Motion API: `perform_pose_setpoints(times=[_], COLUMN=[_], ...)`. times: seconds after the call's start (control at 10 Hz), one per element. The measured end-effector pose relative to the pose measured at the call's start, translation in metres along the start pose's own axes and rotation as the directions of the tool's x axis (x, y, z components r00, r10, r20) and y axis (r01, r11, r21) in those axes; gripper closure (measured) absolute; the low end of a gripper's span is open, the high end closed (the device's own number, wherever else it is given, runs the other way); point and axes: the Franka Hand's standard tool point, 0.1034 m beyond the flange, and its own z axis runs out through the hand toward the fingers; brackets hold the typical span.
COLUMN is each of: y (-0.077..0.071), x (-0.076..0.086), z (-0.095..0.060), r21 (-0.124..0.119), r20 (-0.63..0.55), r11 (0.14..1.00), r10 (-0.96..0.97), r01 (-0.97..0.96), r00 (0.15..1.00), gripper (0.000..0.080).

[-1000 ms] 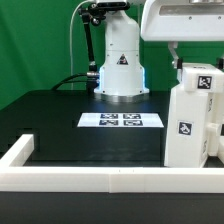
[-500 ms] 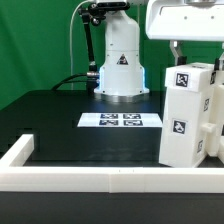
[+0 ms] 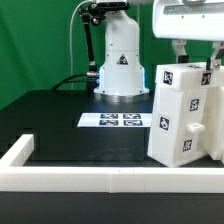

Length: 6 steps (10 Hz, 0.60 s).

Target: Assemble cabinet

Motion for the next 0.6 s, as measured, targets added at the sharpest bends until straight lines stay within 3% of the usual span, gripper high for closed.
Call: perform_pose_setpoints(times=[0.1,0.2,0.3,0.6], y=[0.0001,0.0001,0.0002,0.0002], x=[-0.0002,-0.0004,-0.0005,-0.0008], z=[0.0005,0.0007,0.0009,0.0011], r21=[-0.001,-0.001,-0.002,-0.002], r20=[0.0,0.001,0.001,0.001], r11=[1.0,1.0,1.0,1.0], r10=[-0.002,-0.002,-0.002,-0.003], r01=[0.002,0.002,0.002,0.003], r00=[1.0,1.0,1.0,1.0], gripper=[0.019,0.0046,0.0009,0.0002])
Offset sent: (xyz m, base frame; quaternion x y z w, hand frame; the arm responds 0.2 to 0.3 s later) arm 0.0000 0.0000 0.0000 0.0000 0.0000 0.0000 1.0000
